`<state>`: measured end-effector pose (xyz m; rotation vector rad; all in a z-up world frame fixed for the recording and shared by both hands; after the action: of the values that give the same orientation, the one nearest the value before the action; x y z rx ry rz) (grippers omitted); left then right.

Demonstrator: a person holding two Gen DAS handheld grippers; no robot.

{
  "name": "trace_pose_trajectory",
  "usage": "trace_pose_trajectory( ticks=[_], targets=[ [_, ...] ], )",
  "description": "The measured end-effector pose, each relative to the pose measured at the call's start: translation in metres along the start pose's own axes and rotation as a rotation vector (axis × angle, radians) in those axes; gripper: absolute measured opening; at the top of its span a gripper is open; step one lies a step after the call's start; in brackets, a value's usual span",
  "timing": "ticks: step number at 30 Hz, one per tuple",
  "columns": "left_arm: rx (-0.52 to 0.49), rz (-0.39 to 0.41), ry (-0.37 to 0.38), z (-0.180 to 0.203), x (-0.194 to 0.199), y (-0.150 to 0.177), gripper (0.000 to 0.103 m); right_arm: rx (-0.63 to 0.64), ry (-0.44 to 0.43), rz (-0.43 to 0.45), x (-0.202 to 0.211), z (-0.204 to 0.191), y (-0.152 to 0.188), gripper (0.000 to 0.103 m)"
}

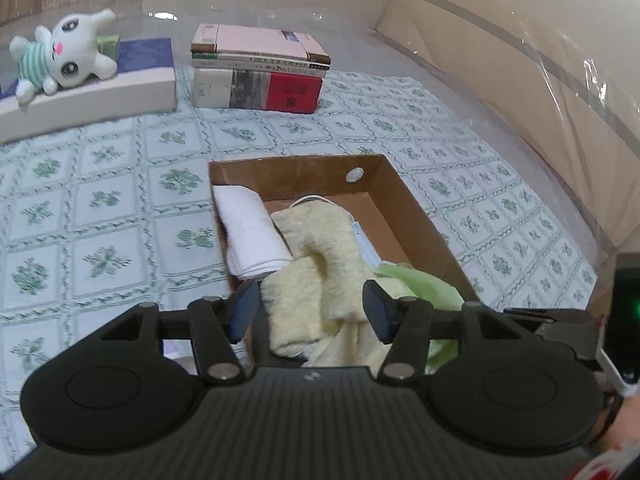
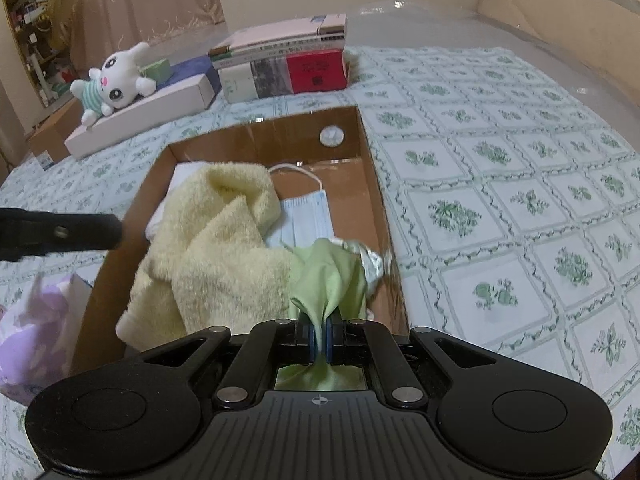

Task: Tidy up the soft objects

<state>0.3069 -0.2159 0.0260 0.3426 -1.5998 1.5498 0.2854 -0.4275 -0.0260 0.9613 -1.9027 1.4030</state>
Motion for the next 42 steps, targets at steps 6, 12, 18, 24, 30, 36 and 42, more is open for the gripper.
trace_pose_trajectory(
  ticks=[6,12,18,24,30,36,42],
  targets=[
    [-0.016,0.029,-0.024,-0.001,0.021,0.008,0.069,0.02,-0.02,-0.032,0.003,-0.002,0.005,0.005],
    [-0.029,0.069,-0.041,-0.002,0.045,0.017,0.082,0.02,-0.046,0.0,0.023,-0.003,0.012,0.066],
    [-0.039,0.097,-0.044,0.0,0.074,0.036,0.084,0.003,-0.054,0.015,0.049,-0.005,0.032,0.067],
    [-0.024,0.161,-0.054,0.002,0.112,0.066,0.084,-0.023,-0.054,0.068,0.087,-0.011,0.057,0.068],
    [-0.053,0.189,-0.139,0.009,0.148,0.102,0.084,-0.046,-0.019,0.148,0.133,-0.024,0.081,0.068],
    [-0.071,0.178,-0.161,0.014,0.175,0.136,0.084,-0.061,-0.028,0.185,0.17,-0.044,0.107,0.068],
    [-0.028,0.223,-0.148,0.013,0.207,0.169,0.084,-0.055,-0.005,0.203,0.193,-0.066,0.139,0.068]
  ],
)
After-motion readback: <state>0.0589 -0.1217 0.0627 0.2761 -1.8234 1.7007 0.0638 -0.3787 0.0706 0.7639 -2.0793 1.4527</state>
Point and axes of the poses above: each gripper's, at about its wrist camera, not at the fingertips, and x roughly against the way its jaws point, z to its right, y to its underside, the point moved 1 cm from there along -x, roughly the way its jaws point, and after that the axes turned 9 degrees about -x, right-handed, at the moved point
